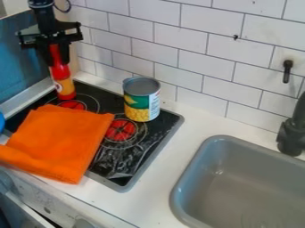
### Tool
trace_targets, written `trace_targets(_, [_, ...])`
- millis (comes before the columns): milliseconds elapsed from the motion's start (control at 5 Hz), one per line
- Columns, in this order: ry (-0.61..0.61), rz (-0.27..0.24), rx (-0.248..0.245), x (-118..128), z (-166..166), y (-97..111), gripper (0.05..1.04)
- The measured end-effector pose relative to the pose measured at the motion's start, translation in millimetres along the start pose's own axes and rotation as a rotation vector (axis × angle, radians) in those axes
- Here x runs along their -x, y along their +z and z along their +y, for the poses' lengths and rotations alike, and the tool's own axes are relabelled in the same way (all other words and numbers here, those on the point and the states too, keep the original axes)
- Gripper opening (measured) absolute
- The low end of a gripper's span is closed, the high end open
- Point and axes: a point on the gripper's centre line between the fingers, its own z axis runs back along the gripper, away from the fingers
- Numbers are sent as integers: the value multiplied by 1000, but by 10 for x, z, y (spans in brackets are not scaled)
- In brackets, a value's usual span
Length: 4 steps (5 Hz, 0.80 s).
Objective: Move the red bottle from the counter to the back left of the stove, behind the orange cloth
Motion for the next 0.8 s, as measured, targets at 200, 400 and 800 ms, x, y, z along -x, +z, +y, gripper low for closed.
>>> trace_targets(200, [34,22,-3,-13,53,-21,345])
trace_targets(400, [61,55,-5,-3,33,-32,415])
trace_targets(800, [97,60,-24,29,70,-9,990])
